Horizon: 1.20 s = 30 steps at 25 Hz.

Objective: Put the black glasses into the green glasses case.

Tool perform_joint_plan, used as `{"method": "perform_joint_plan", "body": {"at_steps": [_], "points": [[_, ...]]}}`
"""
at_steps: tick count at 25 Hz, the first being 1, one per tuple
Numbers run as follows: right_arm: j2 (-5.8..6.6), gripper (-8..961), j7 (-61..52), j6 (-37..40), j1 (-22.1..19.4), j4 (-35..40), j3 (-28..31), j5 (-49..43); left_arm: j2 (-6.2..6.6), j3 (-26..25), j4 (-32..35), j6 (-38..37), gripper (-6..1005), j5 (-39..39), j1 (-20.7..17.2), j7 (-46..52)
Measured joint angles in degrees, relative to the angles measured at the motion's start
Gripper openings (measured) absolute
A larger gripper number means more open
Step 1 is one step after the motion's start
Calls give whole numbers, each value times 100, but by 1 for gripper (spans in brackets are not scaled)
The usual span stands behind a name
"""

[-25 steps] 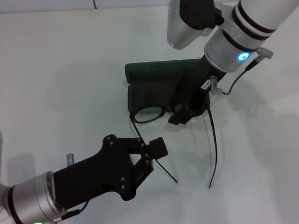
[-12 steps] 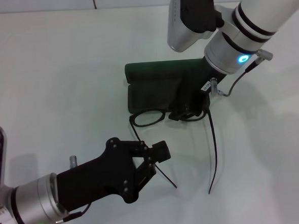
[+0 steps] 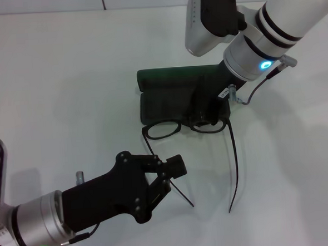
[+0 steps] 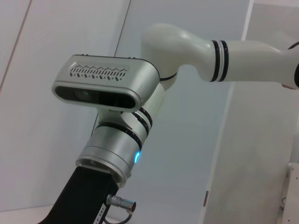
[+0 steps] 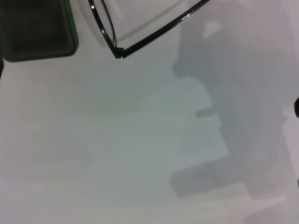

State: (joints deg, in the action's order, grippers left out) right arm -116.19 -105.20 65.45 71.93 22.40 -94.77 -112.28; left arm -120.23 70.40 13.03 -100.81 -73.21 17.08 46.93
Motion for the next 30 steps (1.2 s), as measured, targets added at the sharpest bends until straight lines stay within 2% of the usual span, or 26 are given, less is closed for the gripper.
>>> {"method": "perform_joint_plan", "body": {"at_steps": [5, 11, 16, 20, 25, 27, 30], "points": [[0, 165, 33, -16, -4, -4, -50, 75, -4, 0, -4, 0, 42, 0, 4, 0], [0, 135, 73, -45, -5, -7, -429, 390, -7, 0, -3, 0, 42, 0, 6, 0], [0, 110, 77, -47, -54, 14, -451, 456, -9, 0, -2, 0, 41, 0, 5, 0], [1, 50, 113, -50, -158, 103, -483, 476, -9, 0, -2, -1, 41, -1, -3, 0], [1, 35, 109, -33, -534, 651, -500, 392, -4, -11, 2, -76, 41, 31, -31, 0], [14, 35, 19, 4, -763, 1104, -492, 358, 8, -29, 12, -159, 41, 45, -71, 0], [52, 35, -267, 42, -1330, 2099, -454, 86, 23, -54, 33, -302, 41, 54, -102, 0]]}}
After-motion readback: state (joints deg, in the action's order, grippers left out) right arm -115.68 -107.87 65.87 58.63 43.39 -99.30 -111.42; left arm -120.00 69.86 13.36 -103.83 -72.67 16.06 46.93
